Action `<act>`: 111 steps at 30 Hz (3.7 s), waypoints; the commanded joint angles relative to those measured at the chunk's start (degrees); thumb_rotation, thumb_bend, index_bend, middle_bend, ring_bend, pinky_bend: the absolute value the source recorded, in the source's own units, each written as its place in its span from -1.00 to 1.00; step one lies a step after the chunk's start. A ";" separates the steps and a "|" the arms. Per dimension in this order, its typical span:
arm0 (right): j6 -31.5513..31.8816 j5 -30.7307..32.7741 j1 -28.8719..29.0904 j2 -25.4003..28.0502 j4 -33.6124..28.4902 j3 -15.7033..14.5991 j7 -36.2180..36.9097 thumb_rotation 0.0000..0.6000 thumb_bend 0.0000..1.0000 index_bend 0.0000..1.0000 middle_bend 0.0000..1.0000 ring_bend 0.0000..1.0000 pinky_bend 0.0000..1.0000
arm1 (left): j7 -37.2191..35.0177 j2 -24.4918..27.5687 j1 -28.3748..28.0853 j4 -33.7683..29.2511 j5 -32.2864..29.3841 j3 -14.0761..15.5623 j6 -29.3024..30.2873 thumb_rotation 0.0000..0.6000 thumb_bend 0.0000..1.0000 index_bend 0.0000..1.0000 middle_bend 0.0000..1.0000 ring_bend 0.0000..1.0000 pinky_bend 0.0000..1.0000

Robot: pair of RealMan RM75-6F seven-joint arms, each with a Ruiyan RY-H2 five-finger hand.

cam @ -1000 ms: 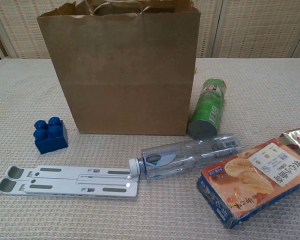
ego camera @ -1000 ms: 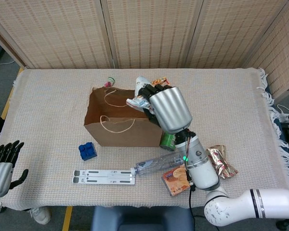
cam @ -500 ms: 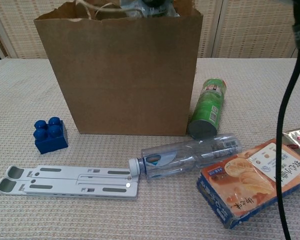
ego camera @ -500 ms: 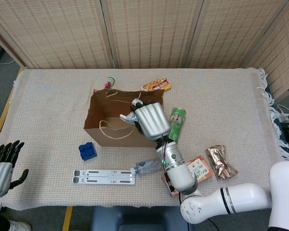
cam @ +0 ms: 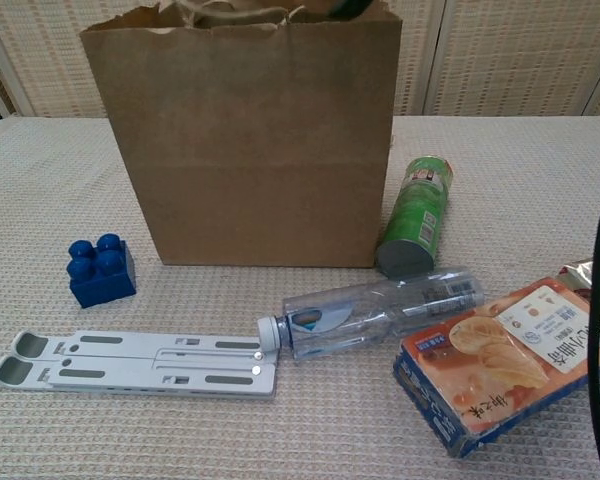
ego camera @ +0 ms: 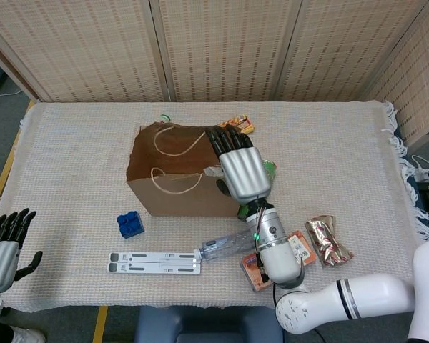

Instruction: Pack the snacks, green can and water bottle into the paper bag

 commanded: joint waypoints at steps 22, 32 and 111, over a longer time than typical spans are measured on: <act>-16.81 -20.16 -32.17 25.22 1.95 -32.33 30.17 1.00 -0.78 -1.00 -0.87 -0.92 -0.67 | 2.47 -0.50 0.19 -0.67 -0.69 -0.25 0.44 1.00 -0.28 -1.00 -1.00 -1.00 -1.00; -23.62 -12.84 -30.37 19.89 6.42 -33.52 23.89 1.00 -0.93 -1.00 -0.96 -1.00 -0.83 | 2.58 -0.51 0.19 -0.85 -0.97 -0.33 0.32 1.00 -0.28 -1.00 -1.00 -1.00 -1.00; 1.33 -6.57 -3.67 9.34 -10.84 -1.09 0.89 1.00 -0.21 0.48 0.20 0.26 0.43 | 0.25 -0.14 0.09 -0.29 -0.37 -0.12 0.04 1.00 -0.28 -1.00 -1.00 -1.00 -1.00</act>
